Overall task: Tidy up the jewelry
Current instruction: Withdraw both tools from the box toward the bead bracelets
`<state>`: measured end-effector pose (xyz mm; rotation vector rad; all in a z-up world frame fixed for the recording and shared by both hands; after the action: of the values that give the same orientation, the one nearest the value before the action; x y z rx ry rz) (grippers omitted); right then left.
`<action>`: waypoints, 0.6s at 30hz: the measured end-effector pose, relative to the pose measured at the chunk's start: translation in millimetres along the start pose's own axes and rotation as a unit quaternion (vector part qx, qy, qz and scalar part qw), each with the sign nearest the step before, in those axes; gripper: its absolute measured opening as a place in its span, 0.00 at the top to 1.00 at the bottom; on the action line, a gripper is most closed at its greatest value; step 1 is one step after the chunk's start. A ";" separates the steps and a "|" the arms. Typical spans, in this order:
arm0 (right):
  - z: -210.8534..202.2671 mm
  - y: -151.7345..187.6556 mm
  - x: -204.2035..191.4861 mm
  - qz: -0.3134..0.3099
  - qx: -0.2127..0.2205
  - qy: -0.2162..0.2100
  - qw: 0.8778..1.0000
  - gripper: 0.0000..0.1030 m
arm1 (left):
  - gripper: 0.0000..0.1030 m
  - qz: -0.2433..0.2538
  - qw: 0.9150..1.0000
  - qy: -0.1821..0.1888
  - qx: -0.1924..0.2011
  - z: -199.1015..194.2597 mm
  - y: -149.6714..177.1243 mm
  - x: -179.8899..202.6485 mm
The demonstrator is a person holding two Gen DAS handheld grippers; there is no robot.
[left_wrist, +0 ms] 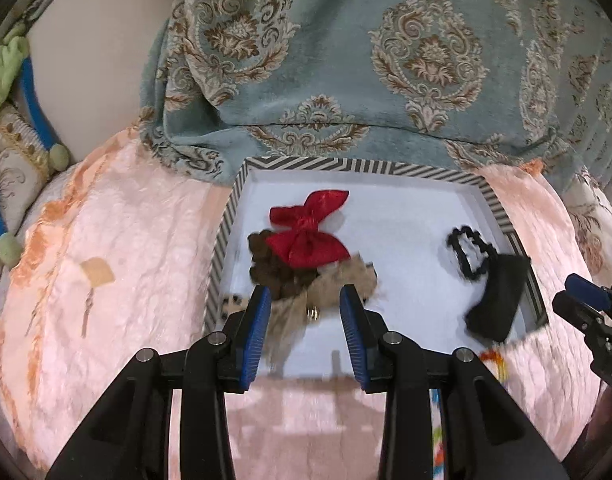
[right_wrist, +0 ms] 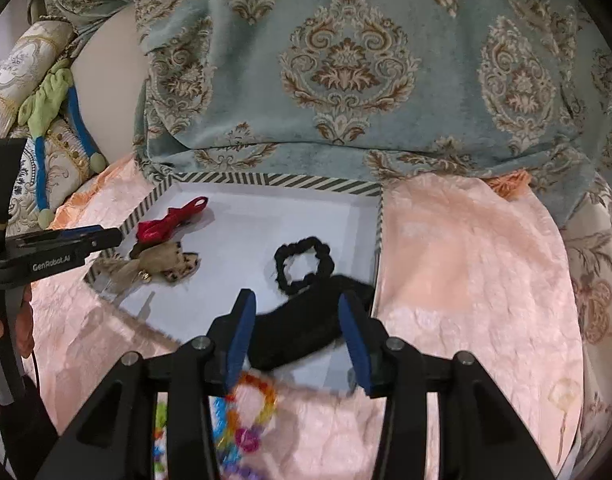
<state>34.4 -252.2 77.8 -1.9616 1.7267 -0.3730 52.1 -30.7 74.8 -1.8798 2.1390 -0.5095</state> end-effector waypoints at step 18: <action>-23.2 75.4 0.0 0.008 -0.023 0.001 1.000 0.51 | 0.81 0.015 1.000 -0.001 -0.008 -23.8 71.9 12.5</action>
<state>-41.2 -262.0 57.2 -1.9781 1.7667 -0.3322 -24.2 -33.1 67.0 -1.8524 2.1722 -0.4862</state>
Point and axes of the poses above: each gripper's, at about its wrist camera, not at the fingertips, and z roughly the way its jaws point, x to its right, y to its underside, the point moved 6 cm from there along z, roughly the way its jaws point, and after that the axes turned 12 degrees about -x, right-handed, at the moved point
